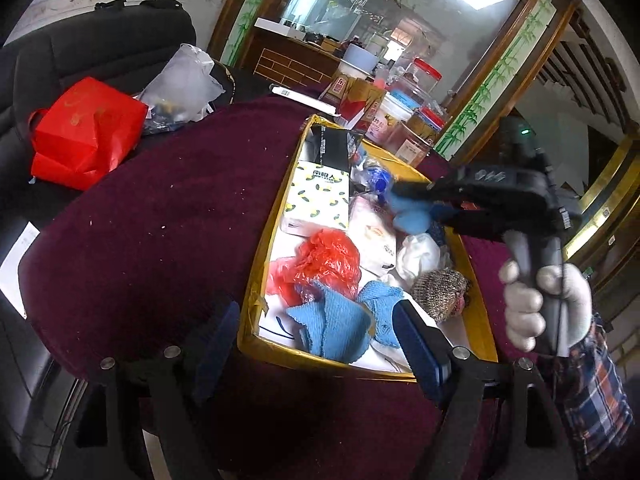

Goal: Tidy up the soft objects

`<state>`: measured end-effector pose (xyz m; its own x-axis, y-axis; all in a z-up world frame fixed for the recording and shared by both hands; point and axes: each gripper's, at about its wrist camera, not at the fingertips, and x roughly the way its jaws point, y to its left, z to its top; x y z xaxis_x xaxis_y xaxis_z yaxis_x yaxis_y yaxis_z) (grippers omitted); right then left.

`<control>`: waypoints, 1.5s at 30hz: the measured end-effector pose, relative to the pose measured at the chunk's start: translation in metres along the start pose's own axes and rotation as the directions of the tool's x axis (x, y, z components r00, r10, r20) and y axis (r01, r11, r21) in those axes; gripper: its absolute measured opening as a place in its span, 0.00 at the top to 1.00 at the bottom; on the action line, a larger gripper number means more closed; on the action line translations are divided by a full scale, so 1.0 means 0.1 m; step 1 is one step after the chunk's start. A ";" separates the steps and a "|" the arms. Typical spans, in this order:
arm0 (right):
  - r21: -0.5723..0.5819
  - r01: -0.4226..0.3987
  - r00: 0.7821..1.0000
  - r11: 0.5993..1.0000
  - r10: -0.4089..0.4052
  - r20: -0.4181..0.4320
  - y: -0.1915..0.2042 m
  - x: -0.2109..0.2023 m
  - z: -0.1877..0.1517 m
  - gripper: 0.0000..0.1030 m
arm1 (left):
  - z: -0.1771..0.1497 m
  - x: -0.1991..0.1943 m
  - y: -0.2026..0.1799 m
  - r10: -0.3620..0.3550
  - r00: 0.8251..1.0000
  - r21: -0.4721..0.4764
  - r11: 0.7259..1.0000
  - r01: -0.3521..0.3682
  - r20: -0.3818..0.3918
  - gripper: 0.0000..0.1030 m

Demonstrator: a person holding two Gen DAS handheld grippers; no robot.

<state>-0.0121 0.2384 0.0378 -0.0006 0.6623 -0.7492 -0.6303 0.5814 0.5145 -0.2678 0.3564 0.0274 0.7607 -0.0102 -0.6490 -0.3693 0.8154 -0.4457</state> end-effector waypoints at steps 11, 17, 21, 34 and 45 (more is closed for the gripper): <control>-0.096 0.209 0.978 0.973 -0.210 -0.005 0.04 0.26 -0.02 0.63 | -0.02 0.04 0.02 0.011 1.000 -0.007 1.000 -0.011 -0.012 0.20; -0.053 0.131 0.991 0.990 -0.130 0.014 0.04 0.07 -0.04 0.26 | -0.01 -0.08 -0.13 0.044 0.998 0.043 0.998 -0.046 0.035 0.20; -0.063 0.126 0.979 0.990 -0.114 0.168 0.10 -0.48 -0.16 0.22 | 0.04 -0.25 -0.34 0.100 0.983 0.111 0.987 -0.117 0.151 0.17; -0.083 0.516 0.744 0.853 -0.398 0.536 -0.15 -1.41 -0.99 0.00 | 0.23 -0.56 -1.20 0.110 0.886 0.141 0.971 -0.192 0.451 0.00; -0.124 0.529 0.765 0.839 -0.409 0.498 -0.53 -1.23 -1.31 0.00 | 0.02 -0.17 -1.54 0.304 0.881 0.115 0.923 -0.366 0.363 0.00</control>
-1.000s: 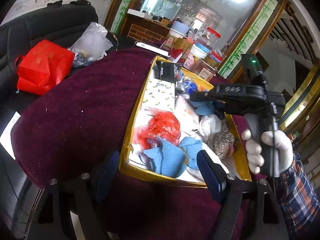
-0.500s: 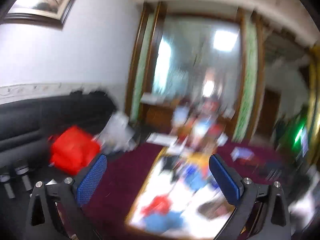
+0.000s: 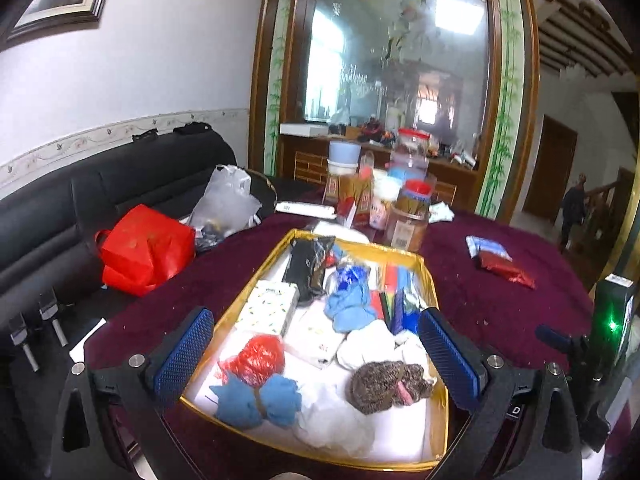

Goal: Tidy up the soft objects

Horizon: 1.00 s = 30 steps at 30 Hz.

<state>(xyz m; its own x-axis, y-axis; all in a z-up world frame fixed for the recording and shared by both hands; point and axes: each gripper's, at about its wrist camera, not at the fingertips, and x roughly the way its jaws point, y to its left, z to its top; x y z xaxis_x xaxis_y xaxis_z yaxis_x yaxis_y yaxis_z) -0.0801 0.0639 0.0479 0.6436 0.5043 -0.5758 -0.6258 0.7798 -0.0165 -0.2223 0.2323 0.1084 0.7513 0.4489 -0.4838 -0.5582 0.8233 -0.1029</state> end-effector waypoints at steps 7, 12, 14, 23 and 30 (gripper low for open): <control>-0.016 0.019 1.000 1.000 -0.020 -0.019 0.03 0.03 -0.04 0.00 | -0.06 0.08 -0.15 0.103 0.994 0.062 0.993 -0.101 -0.028 0.00; -0.025 0.034 0.999 0.999 -0.035 -0.034 0.05 0.08 -0.06 0.00 | -0.12 0.15 -0.11 0.119 0.991 0.071 0.991 -0.115 -0.055 0.00; -0.029 0.036 0.998 0.999 -0.038 -0.047 0.06 0.11 -0.07 0.00 | -0.13 0.17 -0.09 0.130 0.990 0.075 0.989 -0.126 -0.061 0.00; -0.051 0.039 0.995 0.998 -0.043 -0.085 0.11 0.20 -0.10 0.00 | -0.19 0.26 -0.04 0.141 0.987 0.079 0.988 -0.135 -0.075 0.00; -0.046 0.032 0.994 0.998 -0.037 -0.102 0.11 0.23 -0.11 0.00 | -0.23 0.35 -0.03 0.128 0.986 0.077 0.990 -0.120 -0.105 0.00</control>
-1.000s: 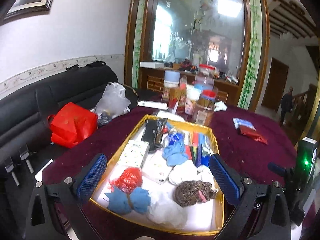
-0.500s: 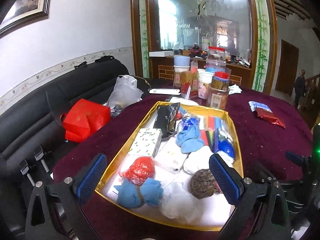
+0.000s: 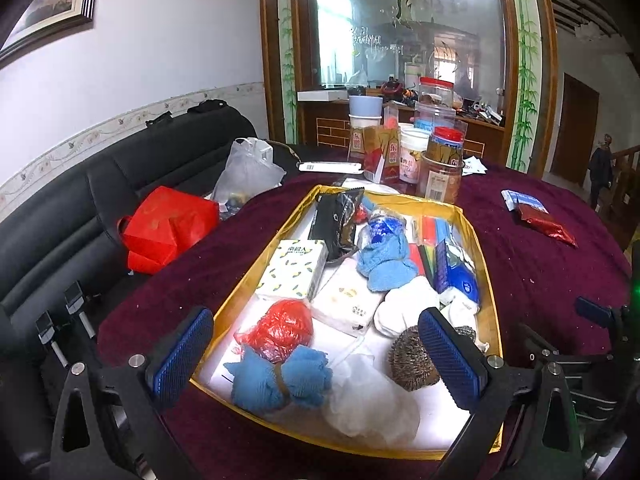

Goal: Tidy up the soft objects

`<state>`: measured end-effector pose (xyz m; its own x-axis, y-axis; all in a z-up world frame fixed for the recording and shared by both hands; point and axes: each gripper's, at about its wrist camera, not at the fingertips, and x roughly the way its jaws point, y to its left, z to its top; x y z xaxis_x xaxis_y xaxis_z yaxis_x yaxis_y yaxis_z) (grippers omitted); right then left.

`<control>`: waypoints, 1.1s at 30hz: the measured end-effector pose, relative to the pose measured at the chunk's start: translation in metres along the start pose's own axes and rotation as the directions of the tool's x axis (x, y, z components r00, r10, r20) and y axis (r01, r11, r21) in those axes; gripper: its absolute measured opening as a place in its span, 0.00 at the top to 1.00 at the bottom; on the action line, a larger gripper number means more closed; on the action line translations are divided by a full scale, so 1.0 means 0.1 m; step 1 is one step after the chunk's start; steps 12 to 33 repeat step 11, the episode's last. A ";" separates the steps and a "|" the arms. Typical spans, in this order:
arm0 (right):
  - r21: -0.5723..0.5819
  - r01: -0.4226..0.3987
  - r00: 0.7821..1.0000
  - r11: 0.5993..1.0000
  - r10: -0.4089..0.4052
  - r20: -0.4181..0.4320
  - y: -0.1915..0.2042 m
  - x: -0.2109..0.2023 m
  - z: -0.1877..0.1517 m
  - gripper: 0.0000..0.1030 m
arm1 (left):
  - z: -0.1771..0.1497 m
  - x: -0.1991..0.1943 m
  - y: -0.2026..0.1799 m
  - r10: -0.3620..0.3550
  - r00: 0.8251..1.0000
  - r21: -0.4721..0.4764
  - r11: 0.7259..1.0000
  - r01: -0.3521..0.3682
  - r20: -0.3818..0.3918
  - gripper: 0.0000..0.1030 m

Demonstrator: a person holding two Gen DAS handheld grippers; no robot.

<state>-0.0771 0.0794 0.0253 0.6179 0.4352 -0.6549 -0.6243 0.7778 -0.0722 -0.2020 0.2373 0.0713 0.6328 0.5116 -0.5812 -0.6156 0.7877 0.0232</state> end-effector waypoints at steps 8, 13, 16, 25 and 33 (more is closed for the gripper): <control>0.003 -0.004 1.000 1.000 0.004 -0.014 0.00 0.03 0.00 0.00 | -0.04 0.01 -0.03 0.000 1.000 0.015 1.000 0.000 -0.004 0.00; 0.006 -0.008 1.000 1.000 0.009 -0.023 -0.01 0.05 0.00 0.00 | -0.04 0.01 -0.02 -0.003 1.000 0.006 1.000 0.004 -0.010 0.00; 0.006 -0.008 1.000 1.000 0.009 -0.023 -0.01 0.05 0.00 0.00 | -0.04 0.01 -0.02 -0.003 1.000 0.006 1.000 0.004 -0.010 0.00; 0.006 -0.008 1.000 1.000 0.009 -0.023 -0.01 0.05 0.00 0.00 | -0.04 0.01 -0.02 -0.003 1.000 0.006 1.000 0.004 -0.010 0.00; 0.006 -0.008 1.000 1.000 0.009 -0.023 -0.01 0.05 0.00 0.00 | -0.04 0.01 -0.02 -0.003 1.000 0.006 1.000 0.004 -0.010 0.00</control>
